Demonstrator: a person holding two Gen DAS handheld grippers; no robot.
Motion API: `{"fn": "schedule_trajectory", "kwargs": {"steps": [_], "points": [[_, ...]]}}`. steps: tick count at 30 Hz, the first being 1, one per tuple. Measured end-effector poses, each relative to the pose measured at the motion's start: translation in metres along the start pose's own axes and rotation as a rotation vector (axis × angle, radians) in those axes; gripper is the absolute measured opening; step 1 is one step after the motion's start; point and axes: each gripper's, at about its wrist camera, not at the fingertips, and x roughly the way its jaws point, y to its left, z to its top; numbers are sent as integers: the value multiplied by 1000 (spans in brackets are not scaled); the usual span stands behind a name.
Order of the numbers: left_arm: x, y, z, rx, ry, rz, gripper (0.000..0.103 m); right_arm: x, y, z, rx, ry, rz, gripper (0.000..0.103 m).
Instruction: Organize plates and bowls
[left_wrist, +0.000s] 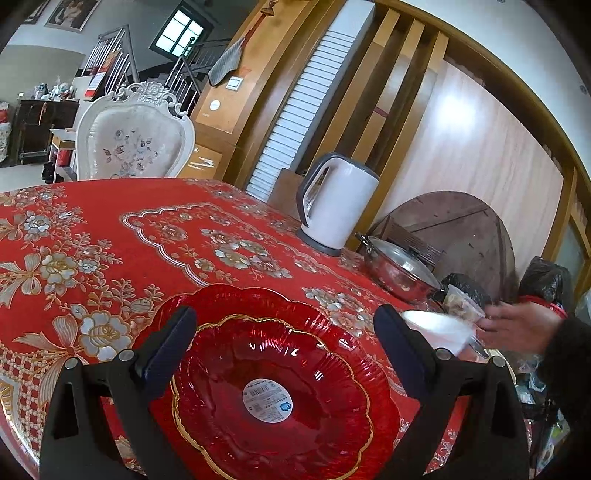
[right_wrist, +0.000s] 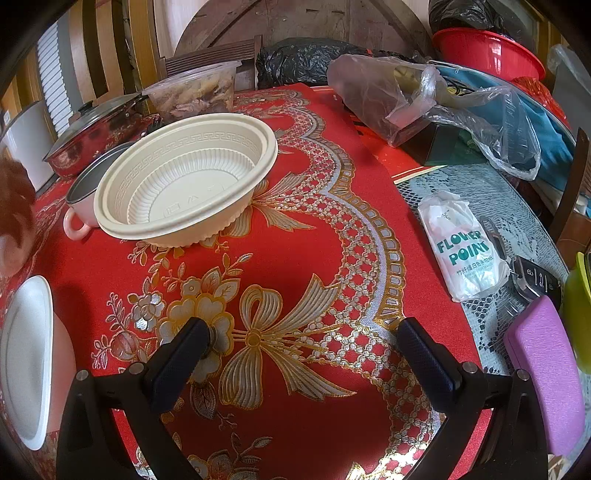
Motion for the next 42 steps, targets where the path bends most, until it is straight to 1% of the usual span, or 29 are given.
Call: {"fn": "schedule_trajectory", "kwargs": {"steps": [4, 6, 9, 10, 11, 13, 14, 15, 18, 19, 22, 23, 24, 26, 28, 30, 32, 34, 35, 36, 37, 38, 39, 40, 41, 42], "points": [[-5, 0, 0, 0, -24, 1, 98, 0, 0, 0, 0, 0, 0, 103], [-6, -4, 0, 19, -24, 2, 98, 0, 0, 0, 0, 0, 0, 103], [-4, -22, 1, 35, 76, 4, 98, 0, 0, 0, 0, 0, 0, 103], [-5, -34, 1, 51, 111, -21, 97, 0, 0, 0, 0, 0, 0, 103], [-7, -44, 1, 72, 121, -44, 98, 0, 0, 0, 0, 0, 0, 103], [-15, -76, 0, 158, 127, -100, 98, 0, 0, 0, 0, -1, 0, 103], [-18, -95, -1, 204, 132, -141, 98, 0, 0, 0, 0, -1, 0, 103], [-19, -113, -3, 244, 152, -174, 98, 0, 0, 0, 0, -1, 0, 103], [-8, -163, -12, 351, 263, -252, 98, 0, 0, 0, 0, -1, 0, 103], [1, -181, -18, 384, 315, -272, 98, 0, 0, 0, 0, -1, 0, 103], [27, -217, -34, 441, 431, -301, 98, 0, 0, 0, 0, -1, -1, 103], [36, -226, -38, 446, 455, -301, 98, 0, 0, 0, 0, -1, -1, 103], [47, -233, -41, 451, 479, -287, 98, 0, 0, 0, 0, -1, -1, 103], [64, -240, -42, 435, 510, -270, 98, 0, 0, 0, 0, -1, -1, 103], [85, -247, -42, 433, 548, -223, 98, 0, 1, 0, 0, -1, -1, 103], [102, -250, -38, 419, 584, -200, 98, 0, 1, 0, -3, -1, -1, 103], [123, -252, -33, 388, 637, -201, 98, -2, 0, -1, -3, -1, -1, 103], [148, -248, -28, 328, 711, -207, 98, -1, 2, 1, -7, 0, -7, 102], [161, -245, -27, 305, 747, -194, 98, -1, 1, 1, -10, -1, -2, 103], [173, -244, -27, 303, 783, -179, 98, -1, 0, 2, -7, 3, 1, 103], [180, -243, -26, 311, 797, -163, 98, -2, -1, 2, 9, 11, -3, 103], [185, -243, -25, 326, 790, -144, 98, -6, -4, 4, 38, 16, 6, 101], [190, -243, -22, 346, 778, -121, 98, -15, -6, 7, 79, 9, 32, 100], [192, -244, -20, 353, 766, -109, 98, -31, -7, 12, 126, -13, 99, 100], [195, -245, -16, 362, 752, -95, 98, -47, -5, 19, 150, -35, 150, 100], [198, -245, -14, 371, 745, -84, 98, -70, 3, 29, 161, -66, 211, 100]]}}
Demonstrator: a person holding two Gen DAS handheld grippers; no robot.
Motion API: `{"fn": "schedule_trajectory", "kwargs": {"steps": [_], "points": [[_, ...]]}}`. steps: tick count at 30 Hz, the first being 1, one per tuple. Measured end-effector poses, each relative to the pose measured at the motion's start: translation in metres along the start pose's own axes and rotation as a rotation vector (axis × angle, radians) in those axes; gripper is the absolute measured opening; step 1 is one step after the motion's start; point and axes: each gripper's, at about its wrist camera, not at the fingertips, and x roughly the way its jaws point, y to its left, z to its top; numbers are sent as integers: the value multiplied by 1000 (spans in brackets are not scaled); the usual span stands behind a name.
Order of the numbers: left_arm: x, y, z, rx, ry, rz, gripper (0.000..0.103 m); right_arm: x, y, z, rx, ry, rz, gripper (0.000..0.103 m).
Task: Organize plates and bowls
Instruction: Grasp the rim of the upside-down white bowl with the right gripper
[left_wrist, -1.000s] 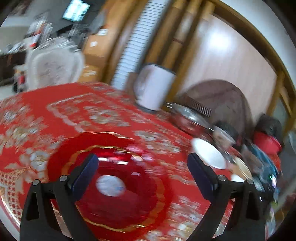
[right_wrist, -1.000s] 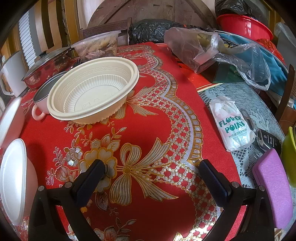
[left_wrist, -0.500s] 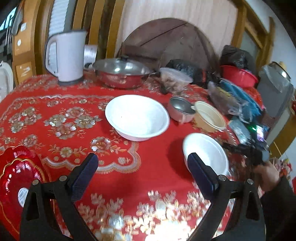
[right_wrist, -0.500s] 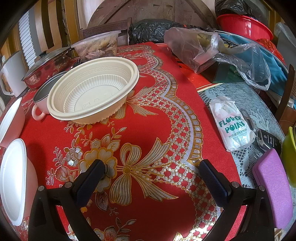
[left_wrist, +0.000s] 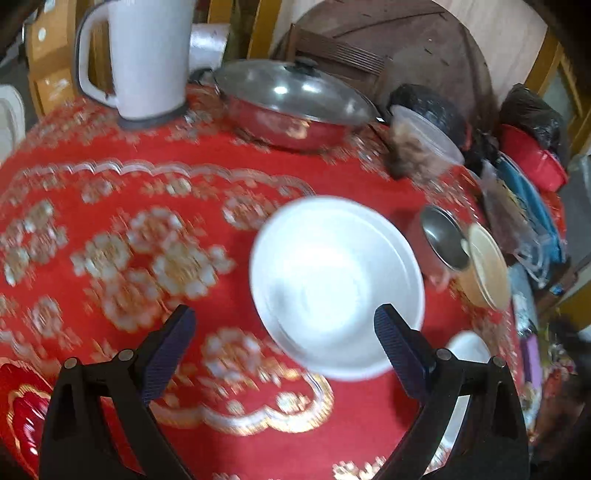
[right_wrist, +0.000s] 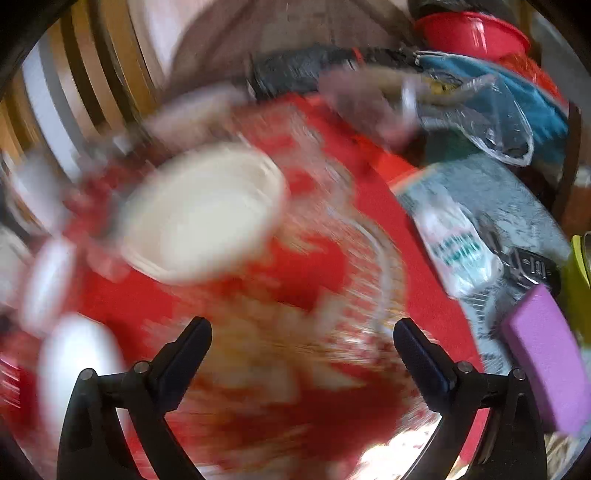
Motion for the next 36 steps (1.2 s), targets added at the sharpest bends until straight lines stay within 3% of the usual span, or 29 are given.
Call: {"fn": "schedule_trajectory", "kwargs": {"steps": [2, 5, 8, 12, 14, 16, 19, 20, 22, 25, 26, 28, 32, 36], "points": [[7, 1, 9, 8, 13, 30, 98, -29, 30, 14, -25, -33, 109, 101], [21, 4, 19, -16, 73, -9, 98, -56, 89, 32, -84, -44, 311, 103], [31, 0, 25, 3, 118, -25, 98, -33, 149, 41, -110, 79, 433, 103], [46, 0, 27, 19, 168, -18, 98, 29, 196, 45, -97, 209, 422, 95], [52, -1, 27, 44, 171, -8, 97, 58, 205, 42, -72, 268, 391, 63], [56, -4, 26, 73, 164, 19, 93, 84, 213, 36, -68, 323, 347, 54], [64, -6, 24, 83, 173, 23, 90, 101, 219, 24, -90, 345, 324, 50], [65, -6, 24, 85, 169, 29, 87, 105, 219, 22, -94, 345, 313, 51], [68, -6, 22, 99, 168, 63, 62, 114, 218, 21, -99, 349, 282, 51], [71, -5, 20, 111, 161, 108, 41, 120, 217, 19, -104, 356, 270, 50], [72, -5, 19, 115, 157, 115, 37, 122, 216, 17, -104, 362, 274, 47], [72, -5, 17, 123, 154, 117, 14, 125, 217, 15, -123, 363, 260, 34], [67, -8, 14, 154, 115, 145, 14, 132, 220, 10, -128, 390, 271, 17], [50, -10, 12, 159, 65, 143, 14, 127, 217, 9, -115, 380, 278, 13]]}}
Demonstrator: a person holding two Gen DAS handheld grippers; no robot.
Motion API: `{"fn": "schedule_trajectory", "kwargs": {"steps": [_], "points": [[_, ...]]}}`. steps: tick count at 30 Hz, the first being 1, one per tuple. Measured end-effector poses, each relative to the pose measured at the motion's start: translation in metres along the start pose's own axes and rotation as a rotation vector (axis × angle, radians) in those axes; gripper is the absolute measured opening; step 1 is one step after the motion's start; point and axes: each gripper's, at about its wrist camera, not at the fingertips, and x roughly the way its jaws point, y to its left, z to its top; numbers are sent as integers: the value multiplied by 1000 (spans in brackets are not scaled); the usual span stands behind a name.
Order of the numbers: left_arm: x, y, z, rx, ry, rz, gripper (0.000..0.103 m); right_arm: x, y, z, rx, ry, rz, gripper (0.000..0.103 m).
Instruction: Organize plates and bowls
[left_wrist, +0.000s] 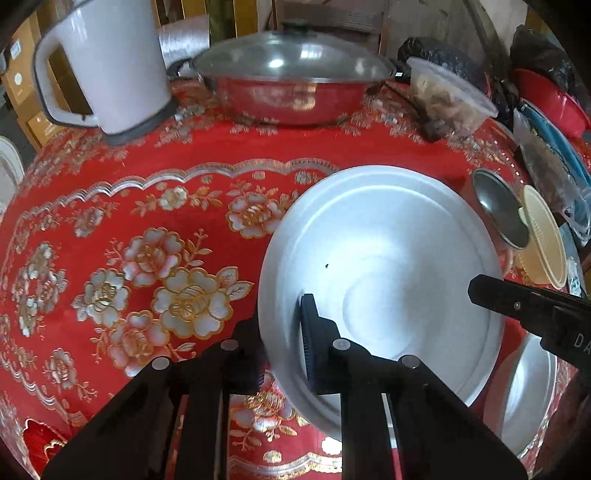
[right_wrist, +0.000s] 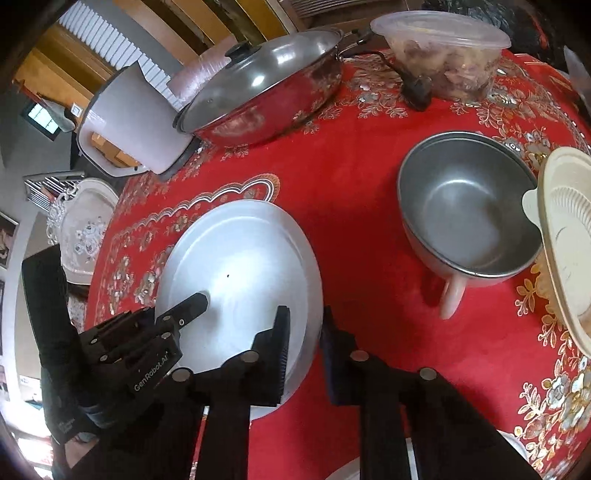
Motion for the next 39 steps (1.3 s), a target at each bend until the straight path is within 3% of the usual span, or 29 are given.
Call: {"fn": "schedule_trajectory", "kwargs": {"steps": [10, 18, 24, 32, 39], "points": [[-72, 9, -19, -1, -177, 37, 14, -51, 39, -17, -102, -91, -13, 11], [-116, 33, -47, -19, -258, 55, 14, -86, 79, -40, -171, -150, 14, 11], [-151, 78, -83, -49, -260, 77, 14, -97, 116, -56, -225, -157, 50, 12], [-188, 168, -138, -145, -213, 147, 14, -85, 210, -98, -378, -86, 202, 14], [-154, 195, -187, -180, -122, 185, 15, -40, 267, -134, -476, 20, 263, 15]]}}
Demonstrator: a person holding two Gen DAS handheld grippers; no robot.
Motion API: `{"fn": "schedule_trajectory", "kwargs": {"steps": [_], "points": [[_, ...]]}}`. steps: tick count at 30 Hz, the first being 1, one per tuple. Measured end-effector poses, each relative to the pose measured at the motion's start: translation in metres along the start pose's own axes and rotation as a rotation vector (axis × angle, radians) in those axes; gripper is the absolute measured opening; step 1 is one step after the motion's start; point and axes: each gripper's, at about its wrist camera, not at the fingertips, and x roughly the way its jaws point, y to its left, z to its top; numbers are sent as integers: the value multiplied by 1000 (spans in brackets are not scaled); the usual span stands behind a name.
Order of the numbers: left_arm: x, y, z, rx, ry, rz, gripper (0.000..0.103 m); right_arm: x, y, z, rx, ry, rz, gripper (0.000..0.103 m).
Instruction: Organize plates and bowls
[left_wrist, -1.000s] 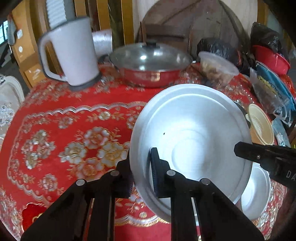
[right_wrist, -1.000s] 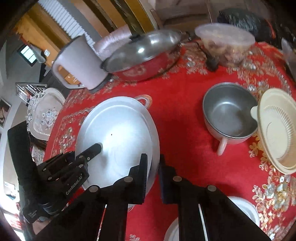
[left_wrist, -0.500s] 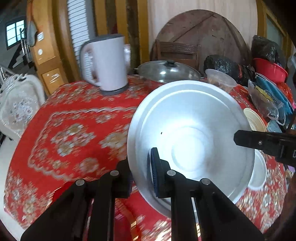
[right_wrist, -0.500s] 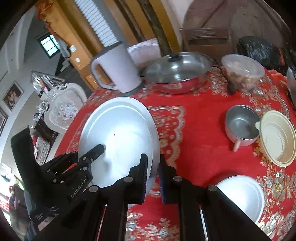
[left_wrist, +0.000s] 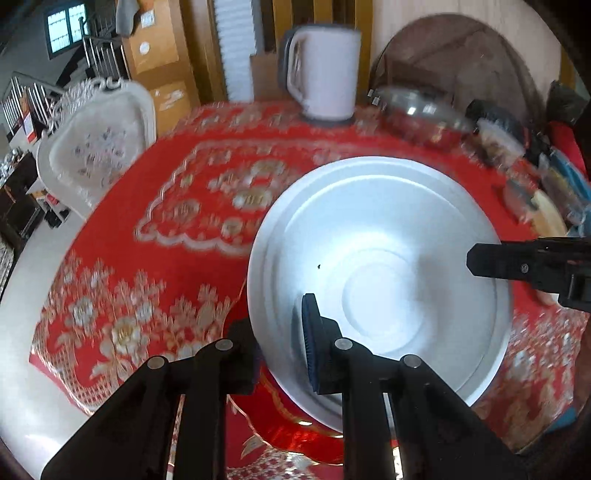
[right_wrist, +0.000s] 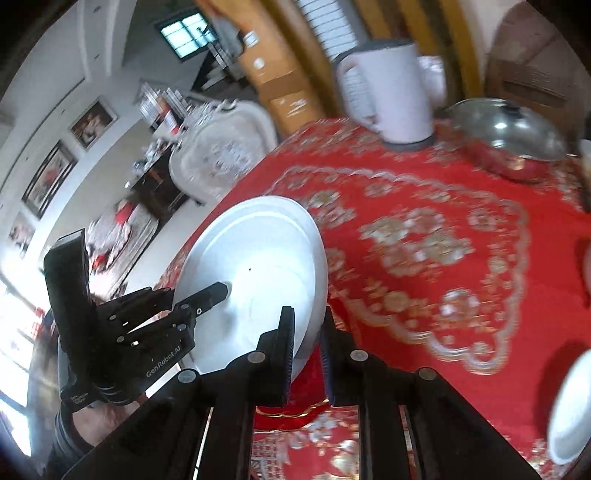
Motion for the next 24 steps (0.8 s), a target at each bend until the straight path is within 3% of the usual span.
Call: {"fn": "schedule_trajectory", "kwargs": {"steps": [6, 8, 9, 10, 15, 19, 22, 24], "points": [[28, 1, -16, 10, 48, 15, 22, 64, -17, -22, 41, 128, -11, 15], [32, 2, -17, 3, 57, 13, 34, 80, -27, -31, 64, 165, -13, 15], [32, 3, -17, 2, 53, 26, 48, 85, -30, -34, 66, 180, -6, 16], [30, 4, -17, 0, 37, 36, 57, 87, -33, -37, 72, 178, 9, 16], [7, 8, -1, -20, -53, 79, 59, 60, -44, -35, 112, 87, 61, 20], [-22, -16, 23, -43, -132, -9, 61, 25, -58, -30, 120, 4, 64, 35], [-40, -67, 36, 13, -176, -120, 71, -15, -80, -31, 143, -77, 48, 35], [-47, -107, 40, 60, -181, -199, 72, -48, -99, -34, 166, -137, 6, 42]]}}
